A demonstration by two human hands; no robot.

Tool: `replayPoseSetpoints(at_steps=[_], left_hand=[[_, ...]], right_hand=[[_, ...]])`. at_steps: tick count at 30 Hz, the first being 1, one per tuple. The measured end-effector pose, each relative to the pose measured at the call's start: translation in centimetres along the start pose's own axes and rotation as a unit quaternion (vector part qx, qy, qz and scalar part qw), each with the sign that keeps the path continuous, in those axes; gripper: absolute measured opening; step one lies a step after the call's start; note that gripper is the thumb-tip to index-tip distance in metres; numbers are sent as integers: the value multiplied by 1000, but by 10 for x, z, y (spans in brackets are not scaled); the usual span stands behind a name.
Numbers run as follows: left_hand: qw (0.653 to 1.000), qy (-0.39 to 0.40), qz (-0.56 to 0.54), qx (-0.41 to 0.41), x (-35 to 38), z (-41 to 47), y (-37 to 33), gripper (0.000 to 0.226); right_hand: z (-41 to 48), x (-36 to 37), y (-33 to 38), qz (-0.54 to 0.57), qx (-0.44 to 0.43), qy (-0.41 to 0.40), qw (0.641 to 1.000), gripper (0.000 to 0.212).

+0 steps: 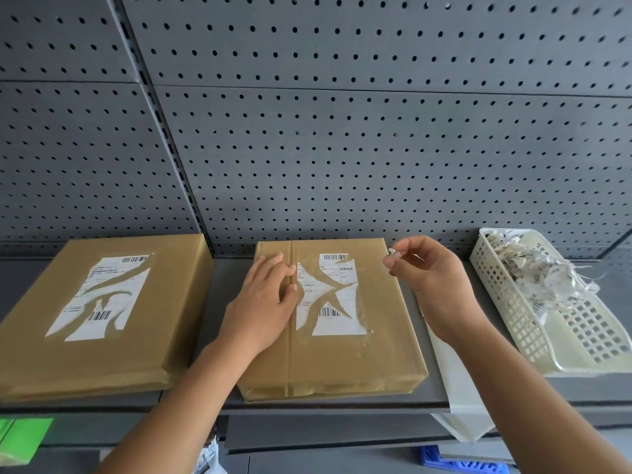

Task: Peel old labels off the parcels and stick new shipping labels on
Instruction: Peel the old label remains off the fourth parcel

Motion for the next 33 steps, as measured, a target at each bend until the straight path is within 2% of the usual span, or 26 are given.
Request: replayPoseSetpoints(at_steps=[3, 15, 19, 26, 29, 33], left_hand=[[1000, 2, 1, 1, 0, 0, 0, 40], [1000, 0, 17, 0, 0, 1, 2, 41], [999, -2, 36, -3, -1, 1, 1, 43], [999, -3, 50, 9, -1, 1, 2, 45], [999, -3, 44, 9, 0, 2, 4, 45], [999, -7, 42, 15, 1, 4, 6, 47]], right_hand=[[-3, -3, 1, -48, -16, -14, 999, 7], [-12, -36, -5, -198, -37, -54, 978, 8], [-15, -62, -9, -211, -51, -93, 972, 10], [-19, -123, -23, -210, -6, -181, 961, 9], [-24, -154, -28, -247, 16, -226, 942, 8], [-24, -193, -31, -346, 49, -265, 899, 8]])
Point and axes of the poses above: each hand's wrist, its own z-axis towards the middle knuckle, its own x-axis out of the palm, y = z × x, the point moved 4 cm from there along z, towards the middle knuckle, and after that the axes turned 6 degrees about -z, right-handed, at the moved point
